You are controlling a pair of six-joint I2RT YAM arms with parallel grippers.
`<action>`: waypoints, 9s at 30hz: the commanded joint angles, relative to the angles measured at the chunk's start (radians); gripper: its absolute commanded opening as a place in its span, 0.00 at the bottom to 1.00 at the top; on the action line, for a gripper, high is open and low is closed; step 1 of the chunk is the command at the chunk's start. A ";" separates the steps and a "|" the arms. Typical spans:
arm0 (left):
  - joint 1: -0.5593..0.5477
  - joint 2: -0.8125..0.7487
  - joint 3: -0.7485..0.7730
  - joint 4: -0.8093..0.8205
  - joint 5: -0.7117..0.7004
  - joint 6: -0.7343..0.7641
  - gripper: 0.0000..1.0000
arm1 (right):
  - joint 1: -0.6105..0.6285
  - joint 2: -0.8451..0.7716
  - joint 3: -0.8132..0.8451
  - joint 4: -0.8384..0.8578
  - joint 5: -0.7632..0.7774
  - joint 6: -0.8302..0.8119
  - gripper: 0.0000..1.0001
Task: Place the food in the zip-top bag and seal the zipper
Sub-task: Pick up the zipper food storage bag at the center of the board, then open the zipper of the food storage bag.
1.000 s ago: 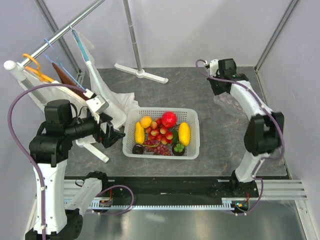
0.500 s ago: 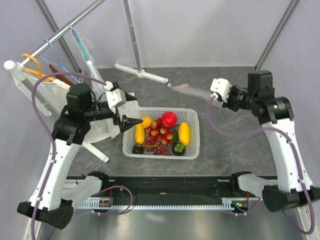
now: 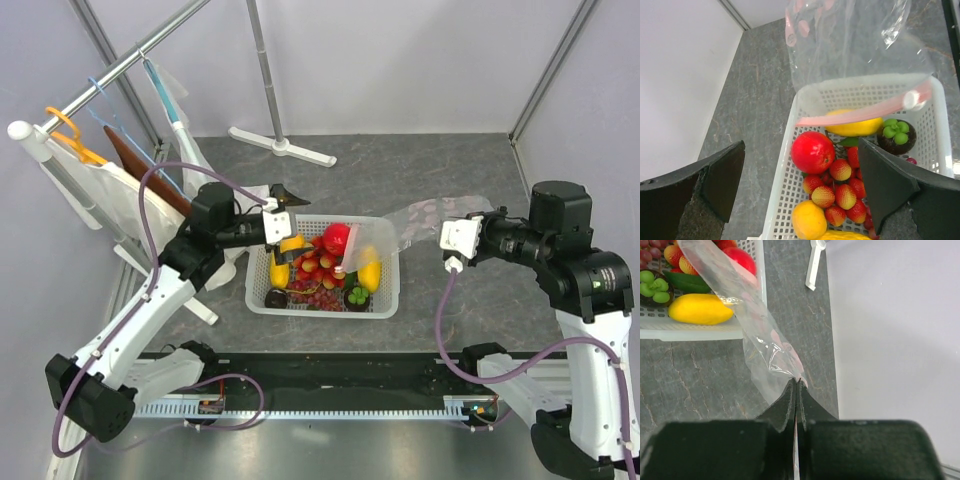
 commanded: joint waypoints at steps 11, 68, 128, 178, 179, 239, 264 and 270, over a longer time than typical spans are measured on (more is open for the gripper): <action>-0.077 -0.158 -0.365 0.314 0.021 0.161 1.00 | 0.000 -0.028 0.097 0.130 -0.137 0.174 0.00; -0.258 0.207 0.323 -0.195 -0.514 -0.243 0.02 | 0.003 0.083 -0.034 0.411 -0.223 0.541 0.98; -0.387 -0.007 -0.005 0.086 -0.209 0.058 0.46 | 0.222 -0.108 -0.429 0.189 -0.353 -0.763 0.00; -0.447 0.065 0.027 0.072 -0.209 0.110 0.43 | 0.222 -0.125 -0.440 0.143 -0.373 -0.831 0.00; -0.448 0.069 0.030 0.075 -0.220 0.111 0.43 | 0.222 -0.125 -0.440 0.143 -0.373 -0.832 0.00; -0.447 0.118 -0.002 0.091 -0.221 0.159 0.39 | 0.222 -0.131 -0.442 0.149 -0.376 -0.826 0.00; -0.230 0.243 -0.010 0.324 -0.338 0.182 0.02 | 0.221 -0.276 -0.479 0.482 -0.304 0.258 0.98; -0.223 0.306 0.062 0.342 -0.427 0.196 0.02 | 0.222 -0.247 -0.364 0.393 -0.214 0.554 0.98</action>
